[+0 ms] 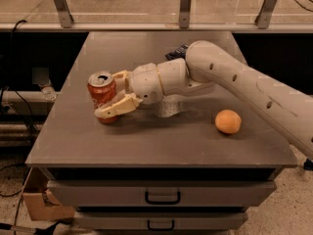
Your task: Knock coke can over
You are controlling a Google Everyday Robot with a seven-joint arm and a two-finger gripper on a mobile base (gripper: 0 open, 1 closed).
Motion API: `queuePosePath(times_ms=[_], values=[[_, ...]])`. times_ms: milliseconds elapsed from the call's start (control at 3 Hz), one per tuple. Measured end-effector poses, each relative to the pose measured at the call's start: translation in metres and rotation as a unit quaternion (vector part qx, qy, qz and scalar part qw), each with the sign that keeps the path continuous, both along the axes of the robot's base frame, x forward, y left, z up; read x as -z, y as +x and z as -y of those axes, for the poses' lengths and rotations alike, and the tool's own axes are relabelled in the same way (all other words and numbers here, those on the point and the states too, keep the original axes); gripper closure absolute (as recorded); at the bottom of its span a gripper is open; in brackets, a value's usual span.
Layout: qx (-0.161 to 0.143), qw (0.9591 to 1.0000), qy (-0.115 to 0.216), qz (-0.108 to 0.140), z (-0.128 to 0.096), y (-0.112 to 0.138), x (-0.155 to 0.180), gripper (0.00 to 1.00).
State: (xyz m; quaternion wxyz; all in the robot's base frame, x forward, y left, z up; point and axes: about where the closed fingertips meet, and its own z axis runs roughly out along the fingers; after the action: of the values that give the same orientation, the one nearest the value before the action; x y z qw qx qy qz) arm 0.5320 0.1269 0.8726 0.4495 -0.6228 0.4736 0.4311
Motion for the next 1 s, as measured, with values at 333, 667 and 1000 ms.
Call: queuePosePath(times_ms=[333,667,1000], values=[[0.0,1.0,0.0,0.008,0.003,0.004,-0.003,0.64],[-0.004,0.9993,-0.011,0.036,0.009,0.012,-0.016,0.88],[-0.029,0.9944,-0.05,0.088,0.014,0.021,-0.036,1.0]])
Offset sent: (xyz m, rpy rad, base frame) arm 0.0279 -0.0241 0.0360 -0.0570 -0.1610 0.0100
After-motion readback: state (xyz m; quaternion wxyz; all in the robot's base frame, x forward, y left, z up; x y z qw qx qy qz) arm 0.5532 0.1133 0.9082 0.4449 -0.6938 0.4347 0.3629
